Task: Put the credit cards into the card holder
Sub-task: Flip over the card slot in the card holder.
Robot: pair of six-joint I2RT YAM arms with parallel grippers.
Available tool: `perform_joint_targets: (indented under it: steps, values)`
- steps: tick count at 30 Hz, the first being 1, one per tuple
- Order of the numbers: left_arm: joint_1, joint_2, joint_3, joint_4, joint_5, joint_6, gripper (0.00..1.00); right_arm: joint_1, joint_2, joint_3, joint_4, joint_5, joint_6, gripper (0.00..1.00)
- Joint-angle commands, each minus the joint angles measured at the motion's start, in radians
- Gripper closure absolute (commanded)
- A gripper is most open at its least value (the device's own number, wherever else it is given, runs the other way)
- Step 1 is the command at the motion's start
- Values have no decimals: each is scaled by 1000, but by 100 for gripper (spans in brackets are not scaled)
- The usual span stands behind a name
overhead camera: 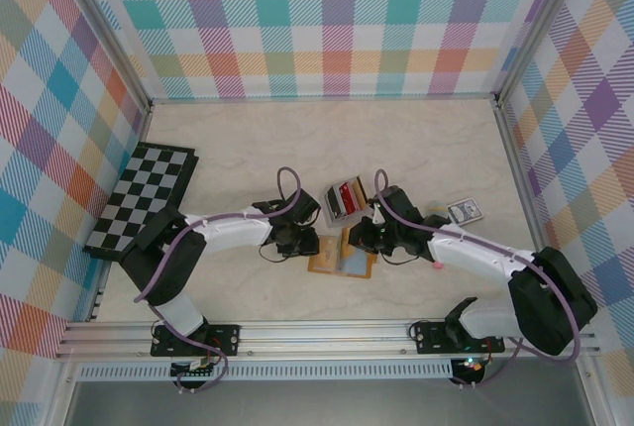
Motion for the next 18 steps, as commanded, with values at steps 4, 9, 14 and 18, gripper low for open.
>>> perform_joint_targets:
  steps: [4,9,14,18]
  values:
    - [-53,-28,-60,130,-33,-65,73,16,47,36,42,-35,-19,89]
    - [-53,-112,-93,83,-139,-102,68,19,41,21,51,-19,-16,90]
    - [-51,-161,-101,36,-195,-108,54,18,11,-11,22,47,-7,90]
    - [-51,-191,-113,27,-224,-110,53,16,2,-25,35,39,-2,90]
